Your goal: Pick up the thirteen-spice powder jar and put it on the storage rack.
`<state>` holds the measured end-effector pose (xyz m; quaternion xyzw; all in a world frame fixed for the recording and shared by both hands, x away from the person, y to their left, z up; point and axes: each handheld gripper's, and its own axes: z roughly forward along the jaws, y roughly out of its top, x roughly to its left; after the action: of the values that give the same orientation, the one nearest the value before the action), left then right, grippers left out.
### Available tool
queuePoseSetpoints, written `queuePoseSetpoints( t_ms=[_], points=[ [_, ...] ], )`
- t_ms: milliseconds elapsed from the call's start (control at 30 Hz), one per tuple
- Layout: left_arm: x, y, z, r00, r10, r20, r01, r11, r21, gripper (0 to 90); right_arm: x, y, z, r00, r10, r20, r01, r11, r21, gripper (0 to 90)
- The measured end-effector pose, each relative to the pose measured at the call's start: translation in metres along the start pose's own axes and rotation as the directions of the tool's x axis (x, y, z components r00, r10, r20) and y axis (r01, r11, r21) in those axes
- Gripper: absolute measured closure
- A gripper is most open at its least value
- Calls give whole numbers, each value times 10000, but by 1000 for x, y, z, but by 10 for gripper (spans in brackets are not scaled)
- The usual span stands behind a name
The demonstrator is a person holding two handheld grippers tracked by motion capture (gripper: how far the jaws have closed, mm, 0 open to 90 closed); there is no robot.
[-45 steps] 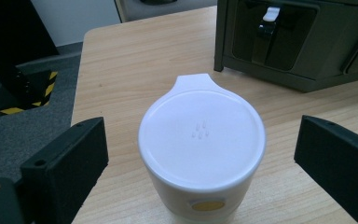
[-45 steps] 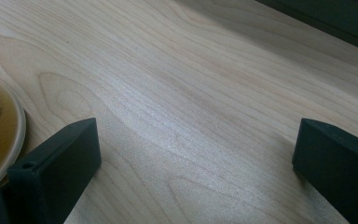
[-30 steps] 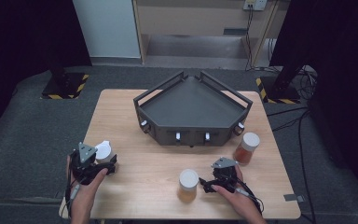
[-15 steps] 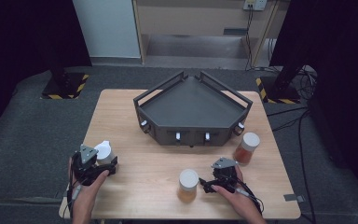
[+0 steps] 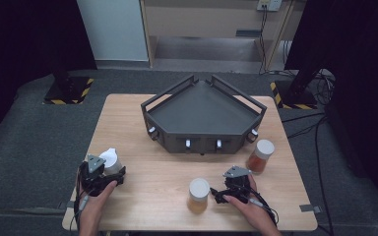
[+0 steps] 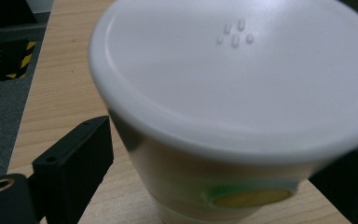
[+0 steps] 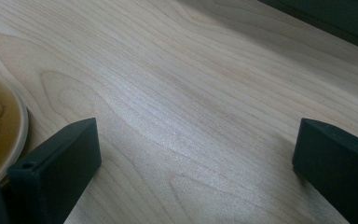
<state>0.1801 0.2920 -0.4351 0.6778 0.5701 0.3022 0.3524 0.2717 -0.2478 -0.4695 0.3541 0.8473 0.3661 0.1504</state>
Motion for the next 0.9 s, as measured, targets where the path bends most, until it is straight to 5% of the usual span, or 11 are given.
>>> queuePoseSetpoints(
  t_ms=[600,900],
  points=[
    [-1,-2,3,10000,26,35,-26,9999,-150,286,0,0,0,10000,6,-4,-6,10000,1,10],
    [-7,3,-4,9997,249,73,-247,9994,-231,291,0,0,0,10000,8,-4,-8,10000,3,10]
  ],
)
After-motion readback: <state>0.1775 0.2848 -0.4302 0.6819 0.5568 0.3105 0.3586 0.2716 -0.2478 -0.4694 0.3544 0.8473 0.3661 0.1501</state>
